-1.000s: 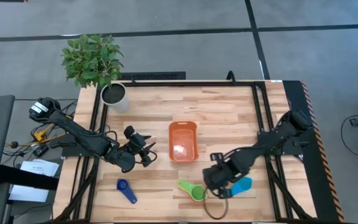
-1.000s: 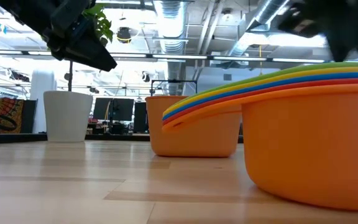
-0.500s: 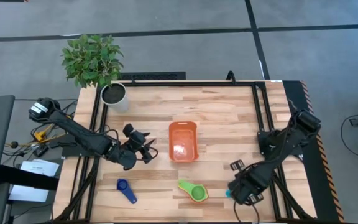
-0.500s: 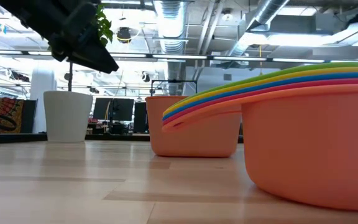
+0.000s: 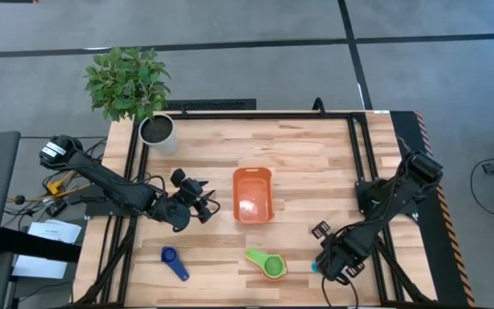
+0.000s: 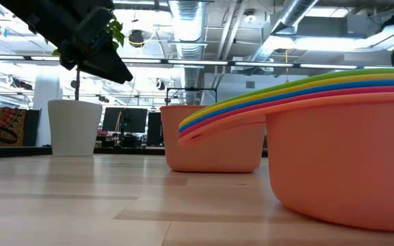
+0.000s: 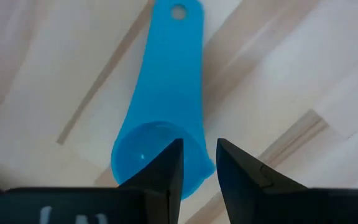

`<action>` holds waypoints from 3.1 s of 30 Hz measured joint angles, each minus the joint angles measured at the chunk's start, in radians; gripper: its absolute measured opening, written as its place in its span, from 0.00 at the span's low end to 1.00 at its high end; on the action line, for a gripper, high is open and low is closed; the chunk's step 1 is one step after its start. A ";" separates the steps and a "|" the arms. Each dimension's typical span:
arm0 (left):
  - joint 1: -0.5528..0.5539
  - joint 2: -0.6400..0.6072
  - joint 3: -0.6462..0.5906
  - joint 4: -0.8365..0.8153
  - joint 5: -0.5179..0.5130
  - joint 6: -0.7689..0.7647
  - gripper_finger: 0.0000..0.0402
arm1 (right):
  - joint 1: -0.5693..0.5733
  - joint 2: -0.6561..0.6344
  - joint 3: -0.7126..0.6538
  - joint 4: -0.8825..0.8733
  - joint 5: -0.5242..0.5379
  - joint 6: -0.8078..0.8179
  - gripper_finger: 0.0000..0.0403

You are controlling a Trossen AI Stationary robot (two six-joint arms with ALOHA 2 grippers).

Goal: Nest measuring cups in basket
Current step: Stack the light blue measuring cup on top of the green measuring cup

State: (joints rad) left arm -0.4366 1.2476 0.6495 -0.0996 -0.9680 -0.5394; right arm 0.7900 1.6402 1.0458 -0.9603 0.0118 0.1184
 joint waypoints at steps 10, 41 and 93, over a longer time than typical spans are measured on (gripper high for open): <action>0.000 0.000 0.000 0.000 0.003 0.008 0.40 | -0.025 0.000 -0.001 0.014 -0.008 -0.049 0.29; 0.000 0.000 0.000 -0.001 0.017 0.006 0.40 | -0.018 0.000 -0.065 0.086 -0.013 0.013 0.29; 0.011 0.000 0.000 -0.014 -0.011 0.002 0.40 | -0.155 0.060 -0.021 -0.078 -0.119 0.077 0.29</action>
State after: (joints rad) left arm -0.4259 1.2480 0.6495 -0.1139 -0.9792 -0.5373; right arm 0.6353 1.6997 1.0244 -1.0386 -0.1075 0.1950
